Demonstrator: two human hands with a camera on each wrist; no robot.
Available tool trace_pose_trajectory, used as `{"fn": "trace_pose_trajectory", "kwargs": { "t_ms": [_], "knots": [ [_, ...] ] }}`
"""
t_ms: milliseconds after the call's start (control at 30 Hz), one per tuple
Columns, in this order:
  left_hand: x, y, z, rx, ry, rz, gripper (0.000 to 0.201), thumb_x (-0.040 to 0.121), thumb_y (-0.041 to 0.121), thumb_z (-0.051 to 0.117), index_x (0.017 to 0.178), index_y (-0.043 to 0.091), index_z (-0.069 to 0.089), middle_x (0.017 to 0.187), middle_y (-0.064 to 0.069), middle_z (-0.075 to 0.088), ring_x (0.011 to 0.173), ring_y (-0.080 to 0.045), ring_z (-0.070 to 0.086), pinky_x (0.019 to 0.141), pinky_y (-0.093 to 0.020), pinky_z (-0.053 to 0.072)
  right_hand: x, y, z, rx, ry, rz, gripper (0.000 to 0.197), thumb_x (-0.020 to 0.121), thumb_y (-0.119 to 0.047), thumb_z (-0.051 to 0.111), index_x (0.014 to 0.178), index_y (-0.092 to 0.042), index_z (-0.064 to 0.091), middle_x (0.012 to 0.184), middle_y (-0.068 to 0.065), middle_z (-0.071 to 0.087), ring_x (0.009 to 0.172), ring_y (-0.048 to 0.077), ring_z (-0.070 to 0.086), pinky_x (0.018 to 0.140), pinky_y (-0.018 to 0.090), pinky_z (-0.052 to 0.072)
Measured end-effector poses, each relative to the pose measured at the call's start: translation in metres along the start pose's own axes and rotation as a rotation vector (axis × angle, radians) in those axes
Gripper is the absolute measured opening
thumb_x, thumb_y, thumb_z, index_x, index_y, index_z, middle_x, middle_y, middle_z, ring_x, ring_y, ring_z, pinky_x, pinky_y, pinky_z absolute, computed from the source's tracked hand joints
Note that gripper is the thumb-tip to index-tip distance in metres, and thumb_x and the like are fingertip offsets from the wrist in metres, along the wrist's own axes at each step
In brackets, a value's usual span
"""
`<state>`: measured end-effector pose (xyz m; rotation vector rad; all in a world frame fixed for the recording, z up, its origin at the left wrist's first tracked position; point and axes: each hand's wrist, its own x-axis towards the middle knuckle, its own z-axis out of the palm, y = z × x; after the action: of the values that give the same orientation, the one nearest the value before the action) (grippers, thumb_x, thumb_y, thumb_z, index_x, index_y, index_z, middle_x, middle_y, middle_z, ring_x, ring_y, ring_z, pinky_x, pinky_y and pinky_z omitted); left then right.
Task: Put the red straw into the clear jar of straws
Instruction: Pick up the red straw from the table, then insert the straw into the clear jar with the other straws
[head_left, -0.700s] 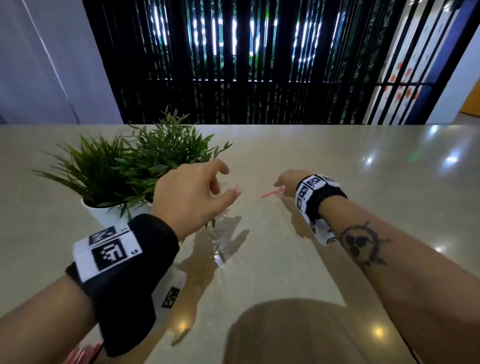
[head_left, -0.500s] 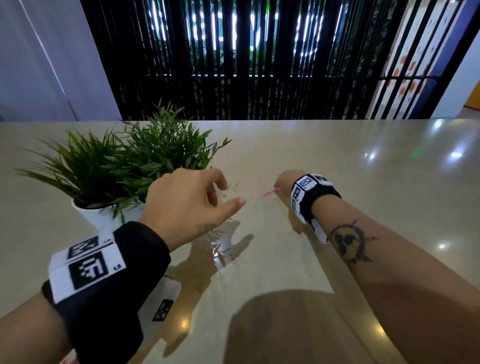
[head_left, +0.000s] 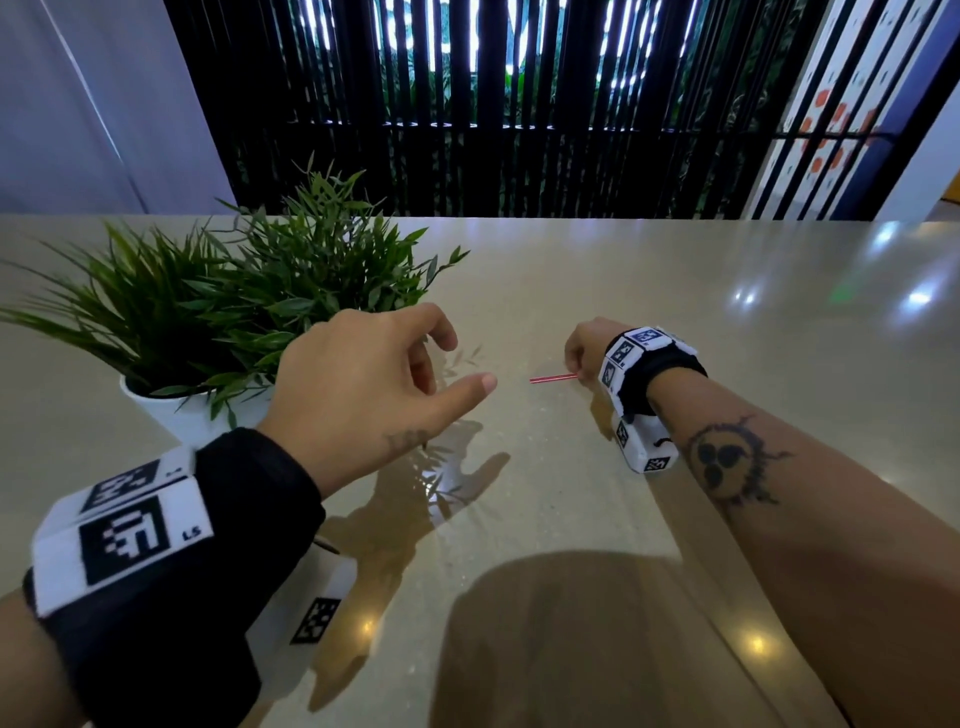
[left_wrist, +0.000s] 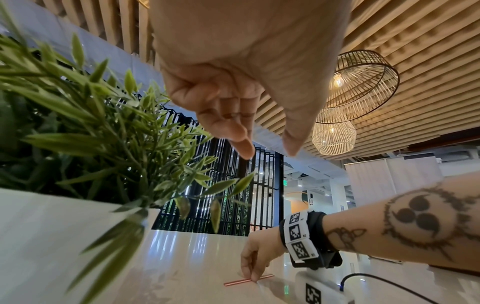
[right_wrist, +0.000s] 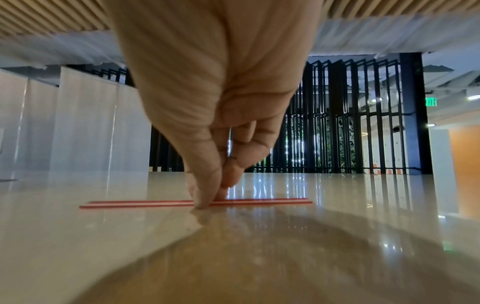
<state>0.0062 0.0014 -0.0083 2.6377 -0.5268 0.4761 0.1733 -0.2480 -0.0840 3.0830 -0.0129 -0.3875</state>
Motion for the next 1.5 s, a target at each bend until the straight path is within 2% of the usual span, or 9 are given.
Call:
{"fn": "trace_pose_trajectory", "kwargs": {
  "t_ms": [100, 267, 400, 500, 600, 767, 1100, 1367, 1500],
  "knots": [
    [0.0, 0.0, 0.001, 0.004, 0.008, -0.002, 0.037, 0.072, 0.061, 0.052, 0.092, 0.031, 0.058, 0.066, 0.009, 0.062, 0.053, 0.001, 0.047, 0.048, -0.022, 0.027, 0.003, 0.002, 0.0, 0.037, -0.016, -0.005, 0.015, 0.074, 0.004, 0.055, 0.079, -0.002, 0.068, 0.081, 0.014, 0.064, 0.068, 0.028, 0.055, 0.056, 0.026, 0.045],
    [0.0, 0.0, 0.002, 0.001, 0.008, -0.002, 0.035, 0.072, 0.059, 0.054, 0.09, 0.03, 0.058, 0.065, 0.009, 0.062, 0.054, 0.001, 0.049, 0.048, -0.022, 0.028, 0.018, 0.014, 0.014, 0.056, -0.028, 0.008, 0.023, 0.066, -0.004, 0.065, 0.09, -0.004, 0.068, 0.095, 0.013, 0.072, 0.08, 0.027, 0.063, 0.08, 0.035, 0.053],
    [0.003, -0.001, -0.001, -0.007, 0.025, 0.0, 0.037, 0.072, 0.061, 0.053, 0.09, 0.029, 0.058, 0.064, 0.008, 0.06, 0.054, -0.001, 0.049, 0.048, -0.023, 0.029, -0.013, 0.004, -0.011, 0.34, 0.029, -0.03, 0.023, 0.083, 0.0, 0.055, 0.104, 0.005, 0.063, 0.088, 0.01, 0.056, 0.082, 0.022, 0.049, 0.075, 0.034, 0.046],
    [0.002, -0.002, -0.002, -0.025, 0.036, 0.006, 0.04, 0.069, 0.064, 0.048, 0.086, 0.03, 0.058, 0.059, 0.008, 0.056, 0.054, -0.003, 0.05, 0.047, -0.023, 0.029, -0.034, 0.0, -0.032, 0.633, 0.043, -0.084, 0.007, 0.086, -0.005, 0.057, 0.085, -0.002, 0.062, 0.071, 0.005, 0.057, 0.067, 0.018, 0.056, 0.061, 0.024, 0.054],
    [0.0, -0.004, -0.006, -0.034, 0.044, 0.003, 0.038, 0.067, 0.061, 0.046, 0.082, 0.029, 0.058, 0.054, 0.008, 0.052, 0.051, -0.003, 0.048, 0.047, -0.023, 0.028, -0.054, -0.008, -0.046, 0.824, 0.031, -0.162, 0.021, 0.09, -0.008, 0.052, 0.069, -0.013, 0.05, 0.069, 0.004, 0.057, 0.063, 0.009, 0.06, 0.042, 0.012, 0.044],
    [-0.007, -0.006, -0.022, -0.023, 0.062, -0.005, 0.033, 0.071, 0.061, 0.053, 0.079, 0.03, 0.057, 0.054, 0.006, 0.052, 0.05, -0.004, 0.047, 0.045, -0.023, 0.026, -0.09, -0.03, -0.058, 0.989, 0.094, -0.293, 0.022, 0.091, -0.007, 0.049, 0.07, -0.014, 0.049, 0.069, 0.002, 0.057, 0.048, -0.004, 0.061, 0.039, 0.01, 0.041],
    [-0.034, -0.015, -0.061, -0.138, 0.021, -0.03, 0.032, 0.073, 0.058, 0.057, 0.073, 0.027, 0.06, 0.054, 0.003, 0.052, 0.052, -0.013, 0.048, 0.05, -0.032, 0.036, -0.18, -0.066, -0.06, 1.247, 0.364, -0.39, 0.018, 0.085, -0.002, 0.057, 0.072, -0.014, 0.056, 0.064, 0.003, 0.064, 0.044, -0.003, 0.058, 0.039, 0.009, 0.039],
    [-0.088, -0.026, -0.082, -0.254, -0.043, -0.118, 0.028, 0.078, 0.044, 0.062, 0.076, 0.016, 0.064, 0.052, 0.004, 0.049, 0.049, -0.012, 0.044, 0.05, -0.026, 0.033, -0.253, -0.096, -0.043, 1.361, 0.376, -0.37, 0.019, 0.084, -0.002, 0.056, 0.07, -0.014, 0.056, 0.068, 0.008, 0.062, 0.044, -0.001, 0.059, 0.038, 0.009, 0.038],
    [-0.119, -0.04, -0.084, -0.229, -0.129, -0.211, 0.035, 0.077, 0.048, 0.062, 0.078, 0.013, 0.064, 0.058, 0.0, 0.056, 0.055, -0.017, 0.048, 0.059, -0.034, 0.04, -0.28, -0.132, -0.015, 1.381, 0.349, -0.325, 0.024, 0.085, -0.005, 0.053, 0.066, -0.019, 0.054, 0.065, 0.003, 0.06, 0.046, 0.0, 0.053, 0.039, 0.01, 0.037]
  ]
}}
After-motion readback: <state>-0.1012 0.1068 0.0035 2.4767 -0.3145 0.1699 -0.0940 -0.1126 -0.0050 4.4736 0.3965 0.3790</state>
